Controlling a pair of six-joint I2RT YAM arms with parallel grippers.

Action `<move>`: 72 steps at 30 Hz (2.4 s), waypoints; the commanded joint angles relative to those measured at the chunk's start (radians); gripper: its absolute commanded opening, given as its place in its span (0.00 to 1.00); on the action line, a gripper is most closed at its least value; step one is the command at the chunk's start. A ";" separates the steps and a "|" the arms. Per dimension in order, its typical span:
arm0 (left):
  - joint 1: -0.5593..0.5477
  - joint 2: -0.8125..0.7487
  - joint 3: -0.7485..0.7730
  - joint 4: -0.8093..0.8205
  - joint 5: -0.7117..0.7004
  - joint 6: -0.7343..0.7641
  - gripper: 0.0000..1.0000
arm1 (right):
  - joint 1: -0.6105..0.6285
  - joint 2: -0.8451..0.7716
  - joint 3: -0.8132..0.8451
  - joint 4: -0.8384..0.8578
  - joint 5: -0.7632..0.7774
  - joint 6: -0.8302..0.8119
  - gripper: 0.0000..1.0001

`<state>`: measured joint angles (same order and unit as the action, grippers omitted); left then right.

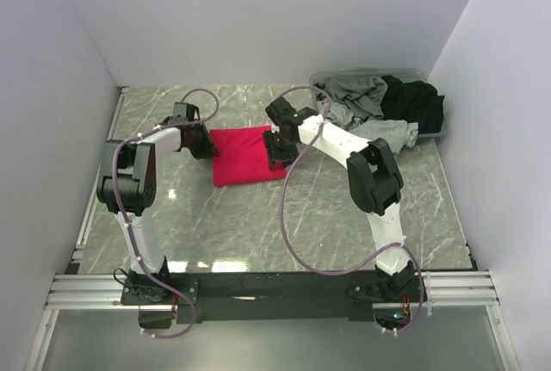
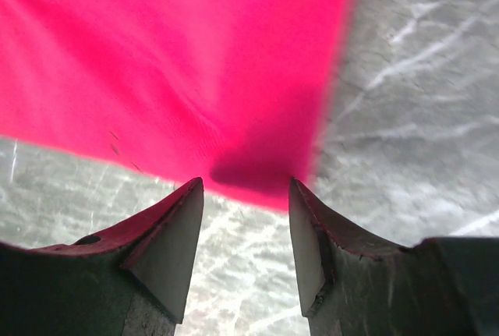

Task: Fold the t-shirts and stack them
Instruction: Neatly place the folded tshirt to the corner

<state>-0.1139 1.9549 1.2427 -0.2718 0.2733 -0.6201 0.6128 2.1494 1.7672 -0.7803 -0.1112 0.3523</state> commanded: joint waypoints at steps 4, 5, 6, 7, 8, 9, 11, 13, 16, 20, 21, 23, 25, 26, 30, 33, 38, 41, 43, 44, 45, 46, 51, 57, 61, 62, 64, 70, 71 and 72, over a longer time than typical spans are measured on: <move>0.023 -0.048 0.150 -0.217 -0.209 0.166 0.00 | -0.013 -0.100 0.055 -0.062 0.035 -0.016 0.55; 0.031 -0.048 0.161 -0.234 -0.204 0.174 0.00 | -0.015 -0.102 0.057 -0.065 0.038 -0.016 0.55; 0.043 -0.050 0.184 -0.240 -0.194 0.175 0.00 | -0.013 -0.103 0.063 -0.073 0.041 -0.018 0.55; 0.069 -0.045 0.196 -0.245 -0.178 0.177 0.00 | -0.015 -0.105 0.066 -0.074 0.042 -0.019 0.55; 0.085 -0.039 0.213 -0.260 -0.163 0.181 0.00 | -0.015 -0.103 0.070 -0.077 0.042 -0.019 0.55; 0.097 -0.031 0.253 -0.268 -0.154 0.186 0.00 | -0.016 -0.102 0.078 -0.083 0.041 -0.019 0.55; 0.140 0.013 0.300 -0.303 -0.140 0.207 0.00 | -0.018 -0.094 0.087 -0.086 0.039 -0.021 0.55; 0.170 0.067 0.383 -0.331 -0.137 0.224 0.00 | -0.019 -0.080 0.104 -0.091 0.039 -0.022 0.55; 0.210 0.142 0.480 -0.368 -0.144 0.247 0.00 | -0.022 -0.063 0.135 -0.108 0.045 -0.027 0.55; 0.260 0.229 0.592 -0.391 -0.161 0.250 0.00 | -0.025 -0.045 0.162 -0.123 0.050 -0.029 0.55; 0.273 0.260 0.607 -0.394 -0.175 0.252 0.00 | -0.025 -0.042 0.167 -0.125 0.050 -0.027 0.55; 0.287 0.291 0.656 -0.392 -0.192 0.260 0.00 | -0.027 -0.030 0.179 -0.140 0.057 -0.027 0.55; 0.305 0.337 0.693 -0.394 -0.215 0.260 0.00 | -0.027 -0.019 0.199 -0.149 0.068 -0.029 0.55; 0.313 0.354 0.736 -0.399 -0.218 0.255 0.00 | -0.027 -0.016 0.207 -0.161 0.071 -0.030 0.55; 0.355 0.449 0.845 -0.415 -0.233 0.234 0.00 | -0.028 -0.002 0.239 -0.188 0.090 -0.029 0.55; 0.379 0.493 0.903 -0.406 -0.233 0.212 0.00 | -0.027 0.001 0.242 -0.204 0.107 -0.024 0.55; 0.411 0.521 0.939 -0.362 -0.270 0.169 0.00 | -0.028 0.001 0.241 -0.229 0.110 -0.015 0.55; 0.445 0.526 0.936 -0.325 -0.298 0.128 0.00 | -0.028 0.001 0.242 -0.238 0.133 -0.006 0.54; 0.470 0.529 0.936 -0.297 -0.310 0.105 0.00 | -0.027 0.001 0.241 -0.243 0.137 -0.001 0.55; 0.476 0.530 0.939 -0.288 -0.315 0.102 0.00 | -0.028 0.003 0.239 -0.247 0.139 0.001 0.55; 0.487 0.532 0.942 -0.271 -0.325 0.097 0.00 | -0.028 0.001 0.239 -0.249 0.140 0.001 0.55; 0.494 0.532 0.943 -0.262 -0.325 0.089 0.00 | -0.027 0.001 0.238 -0.252 0.140 0.004 0.54; 0.517 0.538 0.969 -0.230 -0.339 0.074 0.00 | -0.027 0.003 0.241 -0.264 0.146 0.008 0.55; 0.517 0.509 0.943 -0.187 -0.318 0.079 0.14 | -0.028 -0.017 0.230 -0.251 0.156 0.013 0.55; 0.510 0.429 0.815 -0.123 -0.316 0.091 0.41 | -0.028 -0.049 0.195 -0.212 0.165 0.016 0.56; 0.508 0.408 0.789 -0.107 -0.318 0.098 0.49 | -0.027 -0.057 0.181 -0.195 0.166 0.017 0.57; 0.497 0.348 0.730 -0.075 -0.325 0.114 0.55 | -0.027 -0.069 0.173 -0.188 0.169 0.017 0.57; 0.476 0.199 0.667 -0.033 -0.335 0.163 0.85 | -0.028 -0.094 0.134 -0.151 0.179 0.017 0.59; 0.474 0.175 0.673 -0.038 -0.329 0.164 0.89 | -0.028 -0.106 0.126 -0.143 0.179 0.019 0.60; 0.473 0.161 0.678 -0.043 -0.321 0.166 0.90 | -0.028 -0.115 0.118 -0.134 0.183 0.020 0.60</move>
<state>0.3656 2.2498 1.8999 -0.3790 -0.0463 -0.4828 0.5911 2.1307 1.9007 -0.9649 0.0444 0.3626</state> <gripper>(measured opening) 0.884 0.595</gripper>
